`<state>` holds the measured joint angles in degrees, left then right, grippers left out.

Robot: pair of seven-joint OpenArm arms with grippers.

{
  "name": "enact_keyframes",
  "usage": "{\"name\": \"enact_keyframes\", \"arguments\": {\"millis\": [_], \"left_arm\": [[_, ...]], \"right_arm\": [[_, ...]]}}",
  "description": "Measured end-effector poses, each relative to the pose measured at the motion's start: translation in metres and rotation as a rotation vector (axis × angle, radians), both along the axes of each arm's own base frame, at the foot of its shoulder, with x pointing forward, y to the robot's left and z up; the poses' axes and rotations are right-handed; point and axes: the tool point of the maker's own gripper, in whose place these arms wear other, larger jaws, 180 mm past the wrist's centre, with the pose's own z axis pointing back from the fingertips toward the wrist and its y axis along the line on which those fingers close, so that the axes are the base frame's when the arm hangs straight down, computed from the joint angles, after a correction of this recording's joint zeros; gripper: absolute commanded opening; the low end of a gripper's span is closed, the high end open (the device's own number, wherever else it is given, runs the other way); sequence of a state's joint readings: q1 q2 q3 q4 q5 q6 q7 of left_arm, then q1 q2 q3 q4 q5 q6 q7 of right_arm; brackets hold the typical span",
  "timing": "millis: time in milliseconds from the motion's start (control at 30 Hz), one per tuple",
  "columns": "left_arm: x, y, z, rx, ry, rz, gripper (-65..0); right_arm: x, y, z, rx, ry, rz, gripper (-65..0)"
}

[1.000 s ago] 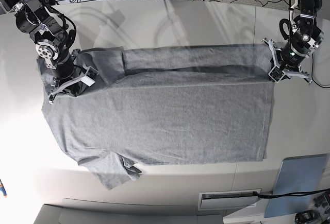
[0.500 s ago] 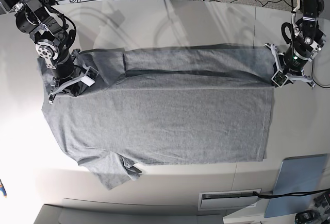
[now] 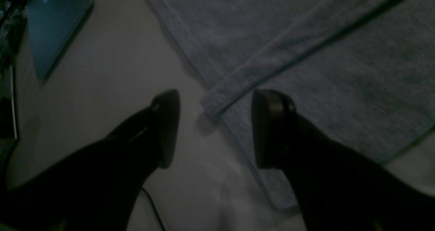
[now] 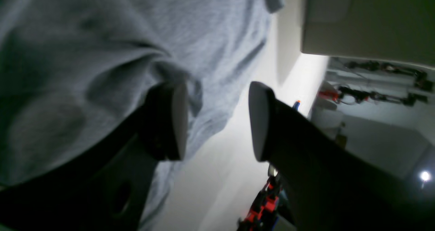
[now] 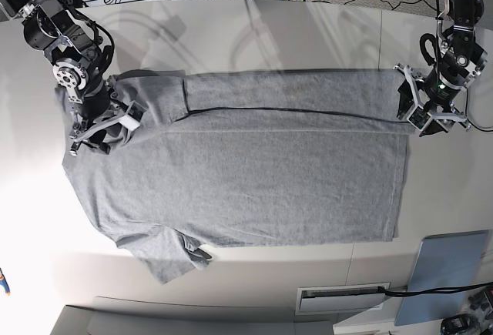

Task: Fold the T-shirt properly
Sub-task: 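Pull the shoulder corners back and fold the collar edge under, then release the shoulders and move both grippers to the hem corners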

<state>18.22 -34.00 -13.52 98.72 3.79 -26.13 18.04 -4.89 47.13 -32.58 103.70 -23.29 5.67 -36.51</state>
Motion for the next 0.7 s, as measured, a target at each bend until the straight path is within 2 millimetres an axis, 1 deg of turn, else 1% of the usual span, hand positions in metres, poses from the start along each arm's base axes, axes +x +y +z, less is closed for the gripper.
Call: {"name": "enact_keyframes", "arguments": {"millis": [133,167,200,233,300,333,367,433,533,600,633,700], "left_arm": [[-0.003,0.0,-0.003,-0.018,0.019,0.015,-30.5],[-0.005,0.0,-0.005,-0.037,0.039,0.031,-31.2],[-0.006,-0.002,-0.006,-0.068,0.052,0.045,-34.6],[-0.009,-0.005,-0.008,-0.11,0.068,0.062,-40.9],[-0.013,-0.011,-0.01,-0.19,0.093,0.089,-58.8],[-0.017,-0.015,-0.013,-0.227,0.106,0.101,-65.0],[-0.02,-0.019,-0.016,-0.257,0.117,0.108,-65.0],[-0.026,-0.032,-0.022,-0.322,0.133,0.125,-65.0],[-0.03,-0.047,-0.028,-0.378,0.137,0.145,-65.0],[-0.028,-0.052,-0.03,-0.408,0.123,0.182,-65.0],[-0.028,-0.052,-0.032,-0.419,0.118,0.215,-65.0],[-0.03,-0.057,-0.037,-0.445,0.126,0.251,-65.0]], "right_arm": [[0.005,-0.007,0.008,0.009,-0.053,-0.052,-36.2],[0.005,-0.01,0.009,0.032,-0.06,-0.081,-36.3],[0.004,-0.011,0.009,0.065,-0.063,-0.109,-37.1],[0.003,-0.013,0.008,0.093,-0.059,-0.139,-41.5],[0.001,-0.015,0.005,0.133,-0.056,-0.186,-55.6],[-0.001,-0.018,0.004,0.15,-0.07,-0.221,-62.4],[-0.002,-0.021,0.004,0.17,-0.086,-0.252,-65.0],[-0.006,-0.028,-0.003,0.212,-0.095,-0.32,-65.0],[-0.013,-0.047,-0.023,0.303,-0.061,-0.464,-65.0],[-0.017,-0.062,-0.034,0.339,-0.032,-0.543,-65.0],[-0.019,-0.066,-0.039,0.355,-0.011,-0.565,-65.0],[-0.022,-0.067,-0.047,0.411,0.035,-0.593,-65.0]]}}
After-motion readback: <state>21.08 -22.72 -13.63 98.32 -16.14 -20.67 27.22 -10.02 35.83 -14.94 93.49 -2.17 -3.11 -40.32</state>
